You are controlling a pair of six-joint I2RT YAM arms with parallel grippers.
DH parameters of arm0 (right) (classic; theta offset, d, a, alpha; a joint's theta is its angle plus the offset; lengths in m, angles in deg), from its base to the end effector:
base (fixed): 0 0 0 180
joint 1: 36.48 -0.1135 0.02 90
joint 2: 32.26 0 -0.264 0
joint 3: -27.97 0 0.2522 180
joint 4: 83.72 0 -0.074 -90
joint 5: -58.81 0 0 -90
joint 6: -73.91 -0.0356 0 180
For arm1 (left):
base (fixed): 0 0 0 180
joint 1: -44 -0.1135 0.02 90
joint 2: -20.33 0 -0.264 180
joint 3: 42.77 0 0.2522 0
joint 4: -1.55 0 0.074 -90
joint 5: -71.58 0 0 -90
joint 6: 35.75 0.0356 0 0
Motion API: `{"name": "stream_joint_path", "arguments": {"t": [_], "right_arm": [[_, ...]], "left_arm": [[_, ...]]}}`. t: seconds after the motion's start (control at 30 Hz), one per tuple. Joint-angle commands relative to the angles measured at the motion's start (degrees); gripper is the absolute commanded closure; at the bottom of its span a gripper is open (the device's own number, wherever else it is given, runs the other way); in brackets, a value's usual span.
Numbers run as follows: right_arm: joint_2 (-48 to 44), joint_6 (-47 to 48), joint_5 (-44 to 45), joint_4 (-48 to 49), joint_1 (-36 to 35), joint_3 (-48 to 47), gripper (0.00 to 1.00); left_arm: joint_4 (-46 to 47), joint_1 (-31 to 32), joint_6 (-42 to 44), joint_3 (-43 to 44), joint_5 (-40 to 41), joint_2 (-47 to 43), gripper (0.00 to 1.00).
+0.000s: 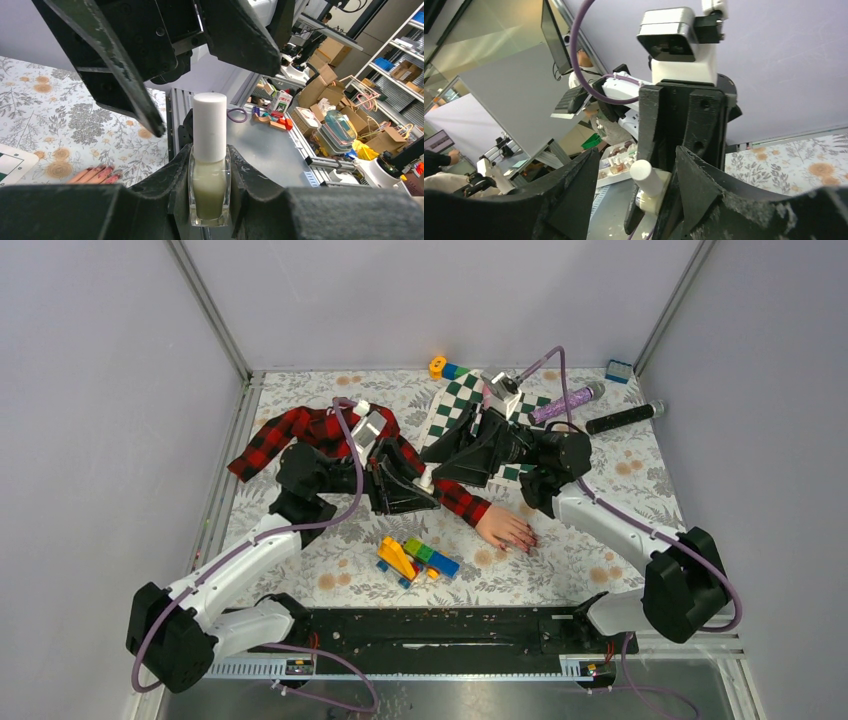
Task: Paint the nails
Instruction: Screw the nail polish bottle.
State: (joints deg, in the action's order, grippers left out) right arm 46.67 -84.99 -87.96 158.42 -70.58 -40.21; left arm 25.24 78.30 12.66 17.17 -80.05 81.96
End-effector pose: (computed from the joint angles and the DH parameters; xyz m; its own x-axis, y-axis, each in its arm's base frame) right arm 0.2114 0.1791 0.3986 -0.4569 0.3080 -0.8345 -0.8699 -0.3507 0.3469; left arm 0.1731 -0.1560 0.3724 -0.3937 -0.1133 -0.9123 0.9097 -0.1904 -0.3689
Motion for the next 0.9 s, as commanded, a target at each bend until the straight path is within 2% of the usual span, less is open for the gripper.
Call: {"name": "stream_joint_path", "arguments": {"t": [0.0,0.27,0.63,0.73,0.83,0.87], "right_arm": [[0.7,-1.3,-2.2,4.7,-2.2,-3.5,0.37],[2.1,-2.6,-3.4,5.0,-3.4,-4.8,0.47],[3.8,-3.3,-5.6,4.0,-4.8,-6.0,0.65],[4.0,-3.4,-6.4,3.6,-5.1,-6.0,0.77],[4.0,-3.3,-7.1,2.6,-5.2,-5.8,0.98],[4.0,-3.1,-7.2,2.1,-5.2,-5.6,1.00]], "left_arm": [[9.9,-0.4,-4.2,-0.8,-1.5,0.0,1.00],[15.3,-1.0,-8.1,-1.5,-1.6,0.5,1.00],[15.5,-1.8,-8.3,-1.9,-0.7,0.3,1.00],[15.4,-2.4,-8.1,-2.0,-0.3,0.1,1.00],[13.0,-3.3,-6.3,-2.1,0.9,-0.5,1.00],[10.9,-3.6,-5.0,-2.1,1.7,-0.8,1.00]]}}
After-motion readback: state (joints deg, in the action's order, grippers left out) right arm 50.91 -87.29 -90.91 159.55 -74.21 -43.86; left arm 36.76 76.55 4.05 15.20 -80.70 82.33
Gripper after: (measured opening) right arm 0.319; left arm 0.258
